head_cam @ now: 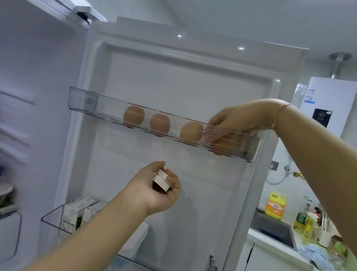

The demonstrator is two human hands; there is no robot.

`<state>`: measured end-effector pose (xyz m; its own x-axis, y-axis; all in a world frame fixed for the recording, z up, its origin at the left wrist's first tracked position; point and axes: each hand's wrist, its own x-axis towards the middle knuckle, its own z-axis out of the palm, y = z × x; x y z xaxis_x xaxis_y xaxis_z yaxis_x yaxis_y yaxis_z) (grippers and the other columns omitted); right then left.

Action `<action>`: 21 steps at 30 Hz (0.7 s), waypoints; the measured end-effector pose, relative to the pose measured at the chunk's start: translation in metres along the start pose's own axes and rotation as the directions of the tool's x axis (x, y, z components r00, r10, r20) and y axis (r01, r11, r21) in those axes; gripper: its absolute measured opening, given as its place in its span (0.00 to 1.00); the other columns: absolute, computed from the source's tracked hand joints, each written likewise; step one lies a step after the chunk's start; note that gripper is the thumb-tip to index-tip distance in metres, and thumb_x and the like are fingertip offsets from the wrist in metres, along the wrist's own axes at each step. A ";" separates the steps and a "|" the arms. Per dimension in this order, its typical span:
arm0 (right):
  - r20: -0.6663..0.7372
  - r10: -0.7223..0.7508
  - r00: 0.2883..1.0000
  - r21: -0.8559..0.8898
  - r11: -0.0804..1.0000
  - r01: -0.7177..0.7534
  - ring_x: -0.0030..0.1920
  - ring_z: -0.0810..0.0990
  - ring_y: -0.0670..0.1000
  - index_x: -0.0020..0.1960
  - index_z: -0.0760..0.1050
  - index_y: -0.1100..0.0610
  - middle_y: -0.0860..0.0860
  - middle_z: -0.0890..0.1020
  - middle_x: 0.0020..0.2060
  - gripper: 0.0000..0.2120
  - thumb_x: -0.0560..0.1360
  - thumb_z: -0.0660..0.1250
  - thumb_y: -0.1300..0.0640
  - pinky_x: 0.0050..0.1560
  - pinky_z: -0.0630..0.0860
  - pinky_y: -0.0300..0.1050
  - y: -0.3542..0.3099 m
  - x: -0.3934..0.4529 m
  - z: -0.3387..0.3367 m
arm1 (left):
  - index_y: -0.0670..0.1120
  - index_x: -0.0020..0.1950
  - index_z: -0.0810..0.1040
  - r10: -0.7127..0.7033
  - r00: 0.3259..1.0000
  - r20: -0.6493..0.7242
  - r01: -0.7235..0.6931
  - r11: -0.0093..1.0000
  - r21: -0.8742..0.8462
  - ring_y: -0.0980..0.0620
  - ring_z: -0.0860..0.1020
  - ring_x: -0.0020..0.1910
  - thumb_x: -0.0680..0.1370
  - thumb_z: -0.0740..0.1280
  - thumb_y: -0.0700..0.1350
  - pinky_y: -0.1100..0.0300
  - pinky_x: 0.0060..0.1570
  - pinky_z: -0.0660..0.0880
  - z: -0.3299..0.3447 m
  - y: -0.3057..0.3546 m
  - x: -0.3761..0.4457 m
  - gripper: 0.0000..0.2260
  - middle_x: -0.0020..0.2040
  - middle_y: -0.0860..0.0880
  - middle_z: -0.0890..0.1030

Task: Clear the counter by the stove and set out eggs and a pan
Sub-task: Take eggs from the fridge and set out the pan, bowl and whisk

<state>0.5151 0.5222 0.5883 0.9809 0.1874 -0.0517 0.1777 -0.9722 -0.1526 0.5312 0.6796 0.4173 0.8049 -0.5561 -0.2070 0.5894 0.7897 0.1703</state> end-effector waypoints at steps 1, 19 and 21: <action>0.023 -0.005 1.000 0.027 1.000 0.005 0.43 0.83 0.55 0.56 0.78 0.59 0.58 0.85 0.50 0.19 0.72 0.72 0.47 0.53 0.81 0.55 0.000 0.001 0.003 | 0.42 0.36 0.69 -0.001 1.000 0.002 0.001 1.000 0.001 0.55 0.70 0.28 0.76 0.66 0.40 0.67 0.20 0.68 0.001 0.001 0.000 0.10 0.28 0.49 0.70; 0.014 -0.169 0.986 0.061 0.984 0.168 0.44 0.84 0.49 0.62 0.74 0.48 0.49 0.85 0.49 0.21 0.71 0.73 0.47 0.47 0.80 0.41 0.003 0.015 0.004 | 0.42 0.35 0.69 -0.035 0.999 0.002 0.035 0.999 0.000 0.55 0.70 0.29 0.75 0.67 0.40 0.68 0.21 0.67 -0.002 0.003 -0.011 0.10 0.29 0.49 0.71; 0.012 -0.192 0.981 0.072 0.979 0.191 0.46 0.83 0.48 0.61 0.74 0.46 0.48 0.84 0.51 0.20 0.71 0.71 0.43 0.48 0.80 0.39 -0.001 0.018 0.005 | 0.42 0.34 0.69 -0.037 0.999 0.002 0.037 0.999 0.002 0.55 0.70 0.29 0.75 0.66 0.39 0.68 0.22 0.66 -0.002 0.002 -0.013 0.11 0.28 0.48 0.71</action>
<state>0.5319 0.5273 0.5825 0.9275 0.3722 -0.0337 0.3551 -0.9059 -0.2307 0.5221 0.6892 0.4183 0.7826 -0.5855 -0.2116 0.6190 0.7680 0.1643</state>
